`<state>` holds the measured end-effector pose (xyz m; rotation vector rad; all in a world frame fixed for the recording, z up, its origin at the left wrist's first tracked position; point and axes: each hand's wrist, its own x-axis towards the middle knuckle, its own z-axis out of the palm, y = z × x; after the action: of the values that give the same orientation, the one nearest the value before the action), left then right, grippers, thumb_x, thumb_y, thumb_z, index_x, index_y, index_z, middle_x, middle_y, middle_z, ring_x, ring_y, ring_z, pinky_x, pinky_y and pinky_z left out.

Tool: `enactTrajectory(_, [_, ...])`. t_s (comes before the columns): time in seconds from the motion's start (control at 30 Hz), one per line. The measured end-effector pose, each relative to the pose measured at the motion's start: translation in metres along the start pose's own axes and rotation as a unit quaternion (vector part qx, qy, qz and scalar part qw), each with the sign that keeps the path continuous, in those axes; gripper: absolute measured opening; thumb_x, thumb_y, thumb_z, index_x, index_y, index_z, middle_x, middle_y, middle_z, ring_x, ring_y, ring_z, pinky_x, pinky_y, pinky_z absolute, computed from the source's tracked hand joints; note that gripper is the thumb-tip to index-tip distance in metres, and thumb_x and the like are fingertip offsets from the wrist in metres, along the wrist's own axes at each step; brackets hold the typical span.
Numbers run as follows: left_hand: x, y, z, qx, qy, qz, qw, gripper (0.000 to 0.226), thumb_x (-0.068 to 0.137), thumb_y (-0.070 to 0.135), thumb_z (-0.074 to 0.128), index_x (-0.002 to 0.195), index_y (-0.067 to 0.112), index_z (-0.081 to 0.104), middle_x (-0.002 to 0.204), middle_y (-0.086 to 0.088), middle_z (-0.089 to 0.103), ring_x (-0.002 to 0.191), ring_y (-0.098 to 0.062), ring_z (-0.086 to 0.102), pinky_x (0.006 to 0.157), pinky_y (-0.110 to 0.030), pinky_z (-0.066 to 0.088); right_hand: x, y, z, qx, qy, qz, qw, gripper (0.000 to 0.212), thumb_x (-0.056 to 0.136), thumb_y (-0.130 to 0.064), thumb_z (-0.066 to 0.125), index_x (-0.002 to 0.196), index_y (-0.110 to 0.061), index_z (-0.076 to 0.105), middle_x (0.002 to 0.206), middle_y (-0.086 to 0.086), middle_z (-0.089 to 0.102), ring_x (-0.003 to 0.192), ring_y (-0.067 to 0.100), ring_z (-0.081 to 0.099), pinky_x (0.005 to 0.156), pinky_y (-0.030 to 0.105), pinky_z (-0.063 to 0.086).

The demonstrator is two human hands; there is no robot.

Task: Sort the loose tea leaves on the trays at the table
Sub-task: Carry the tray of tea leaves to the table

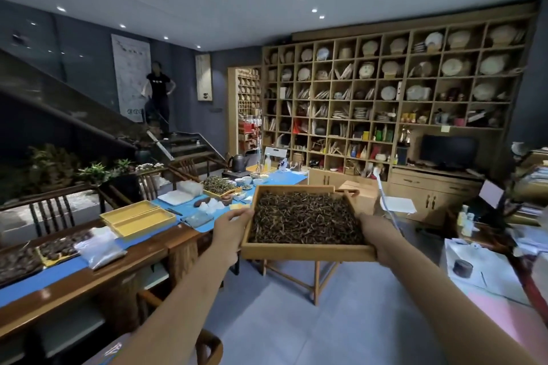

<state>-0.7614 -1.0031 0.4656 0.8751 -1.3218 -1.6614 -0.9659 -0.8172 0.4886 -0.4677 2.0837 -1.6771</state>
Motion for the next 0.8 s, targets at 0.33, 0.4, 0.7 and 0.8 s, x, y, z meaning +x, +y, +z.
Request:
enactTrajectory(0.33, [0.192, -0.009, 0.057, -0.025, 0.045, 0.027, 0.998, 0.012, 0.087, 0.020, 0.070, 0.096, 0.013, 0.068, 0.101, -0.018, 0.070, 0.075, -0.027, 0.067, 0.052, -0.027, 0.054, 0.217, -0.034, 0.073, -0.002, -0.037, -0.017, 0.999, 0.030, 0.094, -0.034, 0.047, 0.082, -0.012, 0.062, 0.094, 0.013, 0.065, 0.087, 0.025, 0.059, 0.094, 0.043, 0.048])
enactTrajectory(0.4, [0.229, -0.007, 0.059, -0.020, 0.066, 0.027, 0.997, 0.006, 0.087, 0.021, 0.069, 0.089, 0.015, 0.069, 0.105, -0.018, 0.069, 0.080, -0.026, 0.067, 0.051, -0.026, 0.053, 0.257, -0.042, 0.095, -0.001, -0.060, -0.016, 0.998, 0.031, 0.094, -0.033, 0.047, 0.089, -0.008, 0.066, 0.095, 0.015, 0.067, 0.091, 0.029, 0.061, 0.094, 0.046, 0.049])
enactTrajectory(0.7, [0.361, -0.006, 0.020, 0.009, 0.199, 0.043, 0.979, 0.011, 0.088, 0.025, 0.068, 0.095, 0.017, 0.069, 0.090, -0.015, 0.073, 0.079, -0.033, 0.070, 0.059, -0.036, 0.056, 0.398, -0.076, 0.233, 0.001, -0.181, -0.024, 0.983, 0.030, 0.095, -0.031, 0.049, 0.102, -0.006, 0.063, 0.101, 0.013, 0.067, 0.097, 0.030, 0.062, 0.088, 0.043, 0.051])
enactTrajectory(0.8, [0.405, -0.011, -0.001, 0.012, 0.240, 0.048, 0.970, 0.014, 0.088, 0.028, 0.067, 0.100, 0.021, 0.067, 0.082, -0.009, 0.074, 0.068, -0.026, 0.071, 0.053, -0.033, 0.055, 0.441, -0.083, 0.288, -0.008, -0.224, -0.031, 0.974, 0.030, 0.095, -0.034, 0.048, 0.100, -0.009, 0.063, 0.093, 0.010, 0.066, 0.091, 0.029, 0.062, 0.081, 0.039, 0.050])
